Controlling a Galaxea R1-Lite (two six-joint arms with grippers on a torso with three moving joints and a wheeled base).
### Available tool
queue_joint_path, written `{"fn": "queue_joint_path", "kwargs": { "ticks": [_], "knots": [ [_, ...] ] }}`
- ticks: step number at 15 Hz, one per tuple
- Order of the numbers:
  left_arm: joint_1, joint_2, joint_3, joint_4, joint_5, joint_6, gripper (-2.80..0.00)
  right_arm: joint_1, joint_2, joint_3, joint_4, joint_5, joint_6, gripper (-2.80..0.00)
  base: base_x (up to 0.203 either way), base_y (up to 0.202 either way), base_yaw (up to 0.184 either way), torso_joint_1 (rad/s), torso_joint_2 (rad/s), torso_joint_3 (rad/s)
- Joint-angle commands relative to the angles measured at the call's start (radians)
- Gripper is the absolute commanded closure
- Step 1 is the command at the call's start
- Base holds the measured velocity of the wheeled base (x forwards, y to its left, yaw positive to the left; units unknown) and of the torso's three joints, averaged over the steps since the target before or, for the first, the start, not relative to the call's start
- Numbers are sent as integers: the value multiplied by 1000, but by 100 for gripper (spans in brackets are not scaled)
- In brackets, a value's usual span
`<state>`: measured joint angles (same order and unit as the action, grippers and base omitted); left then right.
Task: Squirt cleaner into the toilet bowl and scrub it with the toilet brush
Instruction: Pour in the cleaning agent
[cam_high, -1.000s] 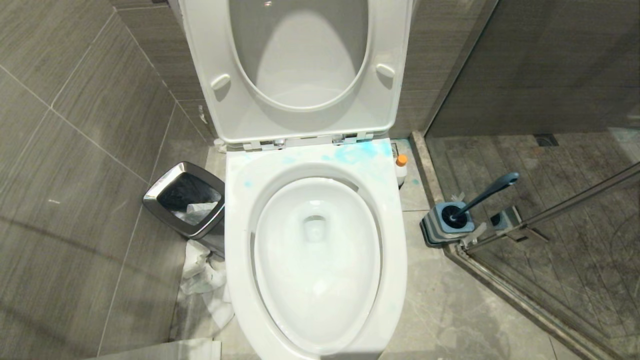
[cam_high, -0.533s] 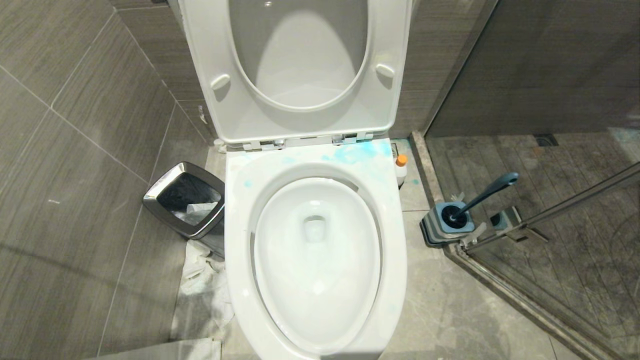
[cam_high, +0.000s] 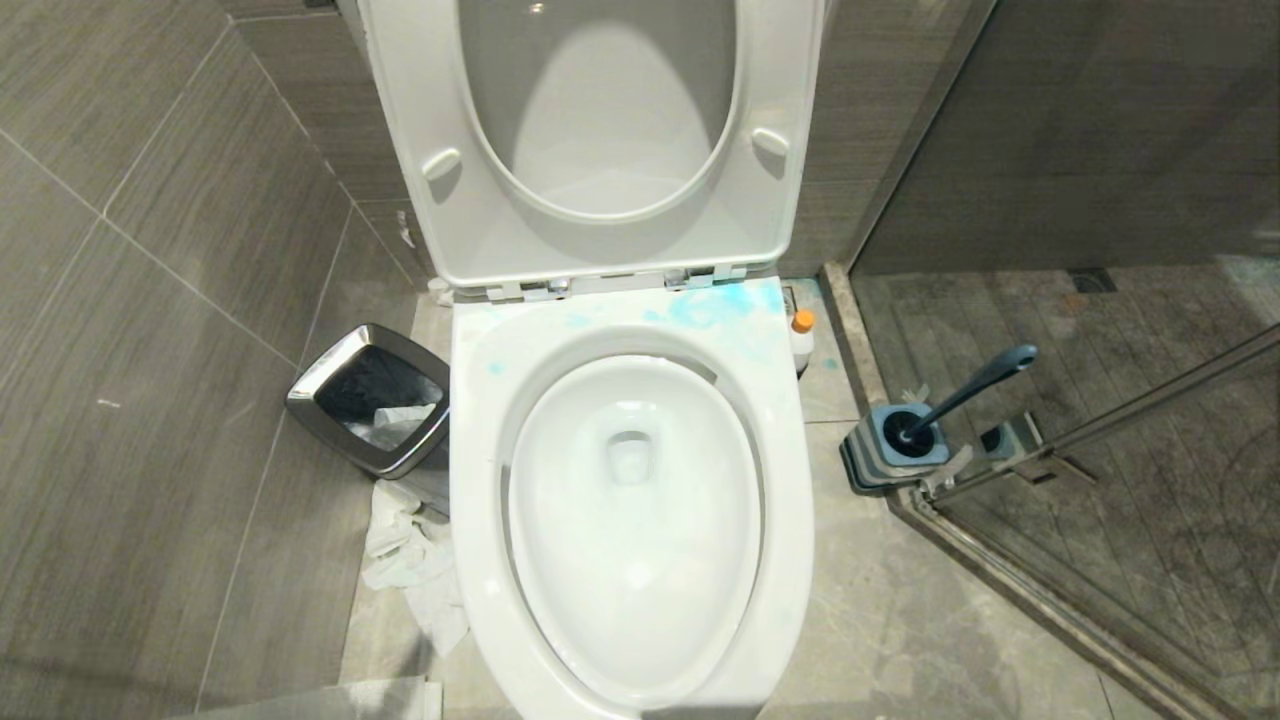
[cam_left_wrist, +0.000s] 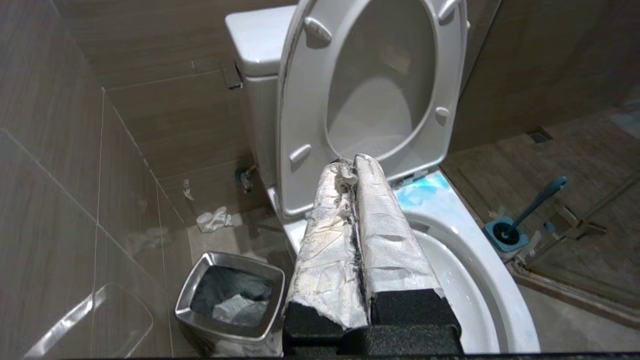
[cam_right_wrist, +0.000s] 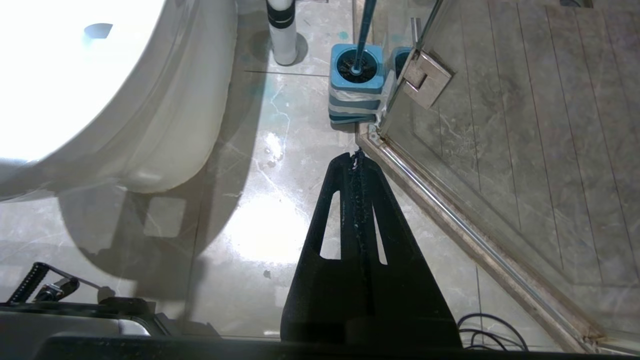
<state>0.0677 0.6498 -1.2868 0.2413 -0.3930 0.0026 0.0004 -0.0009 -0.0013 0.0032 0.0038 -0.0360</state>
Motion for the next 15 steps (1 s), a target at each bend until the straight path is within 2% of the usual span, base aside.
{"fn": "queue_joint_path", "kwargs": {
  "ticks": [1,5,7,8,10,12,15],
  "knots": [
    [-1,-172,131,0,-1,-3,0,1,1,0,0,1,-1,0,0,0,0,0,0,0],
    [-2,-358,329,-1,1,-5,0,1,1,0,0,1,-1,0,0,0,0,0,0,0],
    [-10,-376,369,-4,9,-22,0,1,1,0,0,1,-1,0,0,0,0,0,0,0],
    [-31,-377,384,-6,23,-56,0,1,1,0,0,0,-1,0,0,0,0,0,0,0],
    [-97,-382,398,-5,124,-92,0,0,1,0,0,1,-1,0,0,0,0,0,0,0],
    [-102,-423,468,-8,151,-77,0,1,1,0,0,1,-1,0,0,0,0,0,0,0],
    [-85,-479,550,-5,150,-8,0,1,1,0,0,0,-1,0,0,0,0,0,0,0]
  ]
}}
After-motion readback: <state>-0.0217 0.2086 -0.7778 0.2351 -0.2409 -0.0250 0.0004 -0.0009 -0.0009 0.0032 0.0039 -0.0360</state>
